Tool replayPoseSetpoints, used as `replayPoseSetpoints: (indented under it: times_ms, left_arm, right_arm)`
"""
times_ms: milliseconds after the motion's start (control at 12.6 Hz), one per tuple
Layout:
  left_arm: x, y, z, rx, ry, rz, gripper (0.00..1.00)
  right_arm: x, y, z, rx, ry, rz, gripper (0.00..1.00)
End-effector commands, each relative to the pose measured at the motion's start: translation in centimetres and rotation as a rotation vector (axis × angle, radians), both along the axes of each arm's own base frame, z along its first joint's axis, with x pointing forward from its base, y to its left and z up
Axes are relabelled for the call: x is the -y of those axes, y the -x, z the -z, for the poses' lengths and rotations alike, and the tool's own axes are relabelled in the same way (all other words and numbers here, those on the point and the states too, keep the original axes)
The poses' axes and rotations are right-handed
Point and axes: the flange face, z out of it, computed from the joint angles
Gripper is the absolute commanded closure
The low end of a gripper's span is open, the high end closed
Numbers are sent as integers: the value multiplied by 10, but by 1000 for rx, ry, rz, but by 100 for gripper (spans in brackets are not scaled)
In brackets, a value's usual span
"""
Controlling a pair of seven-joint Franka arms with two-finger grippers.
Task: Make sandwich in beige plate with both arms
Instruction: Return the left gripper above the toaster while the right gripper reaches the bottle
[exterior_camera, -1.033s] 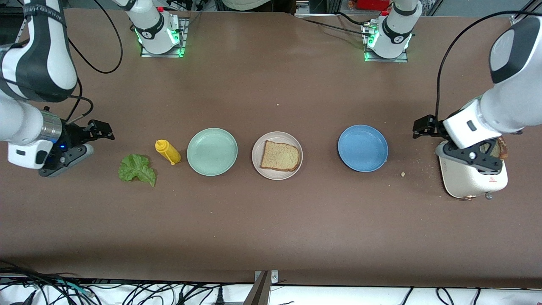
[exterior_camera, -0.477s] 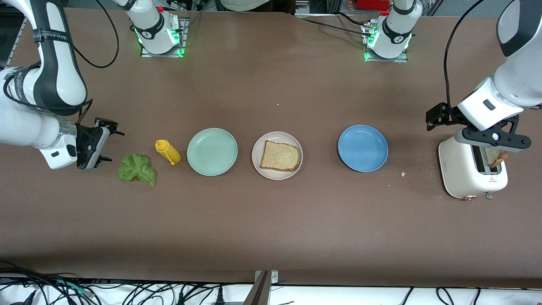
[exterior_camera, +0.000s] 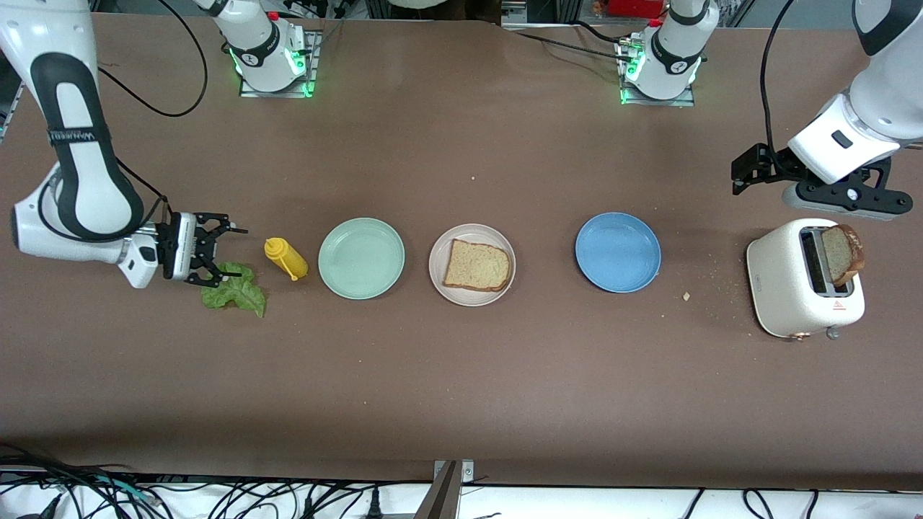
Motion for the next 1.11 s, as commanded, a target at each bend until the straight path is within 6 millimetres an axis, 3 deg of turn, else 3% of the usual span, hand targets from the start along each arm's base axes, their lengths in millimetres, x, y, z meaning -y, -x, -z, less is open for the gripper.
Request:
replayPoseSetpoints:
  times_ms: [0,318,477,795,1033]
  left_arm:
    - [4,6,0,4,11,-9,0]
    - [18,7,1,0,11,0,0]
    - [18,7,0,0,10,-1,0]
    - [19,7,0,-2,10,2,0]
    - [18,7,0,-2,10,-1,0]
  right_arm:
    - [-22,7,16,17,-135,-1,0]
    - [-47,7,41,13,-226,47,0]
    - [-46,6,41,20,-219,54,0]
    - [-41,5,68,110,-212,43,1]
    - [-40,5,69,122,-211,36,1]
